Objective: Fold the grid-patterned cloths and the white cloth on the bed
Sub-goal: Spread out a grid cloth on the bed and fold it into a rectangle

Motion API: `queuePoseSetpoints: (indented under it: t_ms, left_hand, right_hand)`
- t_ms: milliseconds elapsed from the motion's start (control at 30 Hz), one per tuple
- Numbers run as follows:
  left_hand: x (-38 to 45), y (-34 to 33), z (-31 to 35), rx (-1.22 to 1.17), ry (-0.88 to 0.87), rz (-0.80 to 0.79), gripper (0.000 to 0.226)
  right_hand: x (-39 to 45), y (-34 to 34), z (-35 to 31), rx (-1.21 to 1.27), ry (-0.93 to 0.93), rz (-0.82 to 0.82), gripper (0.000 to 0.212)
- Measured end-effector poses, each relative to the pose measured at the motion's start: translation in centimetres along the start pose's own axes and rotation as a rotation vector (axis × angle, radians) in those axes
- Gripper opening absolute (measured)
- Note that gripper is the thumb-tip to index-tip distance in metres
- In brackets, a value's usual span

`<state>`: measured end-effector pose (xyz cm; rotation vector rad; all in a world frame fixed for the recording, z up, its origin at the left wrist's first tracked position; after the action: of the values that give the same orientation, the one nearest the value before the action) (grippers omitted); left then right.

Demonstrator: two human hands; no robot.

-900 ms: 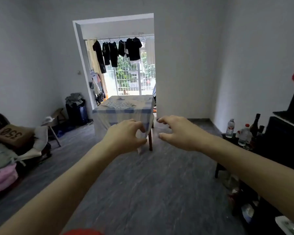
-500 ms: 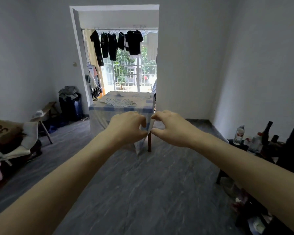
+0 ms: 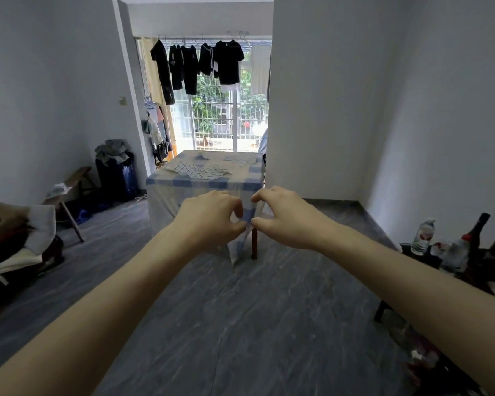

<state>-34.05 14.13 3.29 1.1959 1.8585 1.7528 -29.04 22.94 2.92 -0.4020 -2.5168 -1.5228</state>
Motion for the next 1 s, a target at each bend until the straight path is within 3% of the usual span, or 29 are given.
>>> queuePoseSetpoints:
  t_ms: [267,633,1000]
  left_hand:
    - [10.6,-3.0,-0.3,0.079,0.061,0.012,0.035]
    - [29.8,-7.3,3.2,0.062,0.113,-0.037,0.03]
    - [39.6,-9.6,0.0,0.095,0.199,-0.058,0.029]
  right_hand:
    - [9.2,2.0,7.6,0.072,0.018,0.024,0.052]
    - [21.5,6.5,23.2,0.07,0.049,-0.088,0.05]
    - [31.2,6.8,27.7,0.124,0.118,-0.134,0.051]
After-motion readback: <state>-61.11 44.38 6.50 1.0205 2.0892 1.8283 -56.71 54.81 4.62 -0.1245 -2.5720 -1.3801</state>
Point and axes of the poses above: each hand's wrist, its own x-axis towards the middle knuckle, its own y-axis out of the back of the hand, z = x × y, the point moved 10 cm from there along x, towards the middle knuckle, and after that the axes turned 11 degrees about x, right-handed, at the moved point
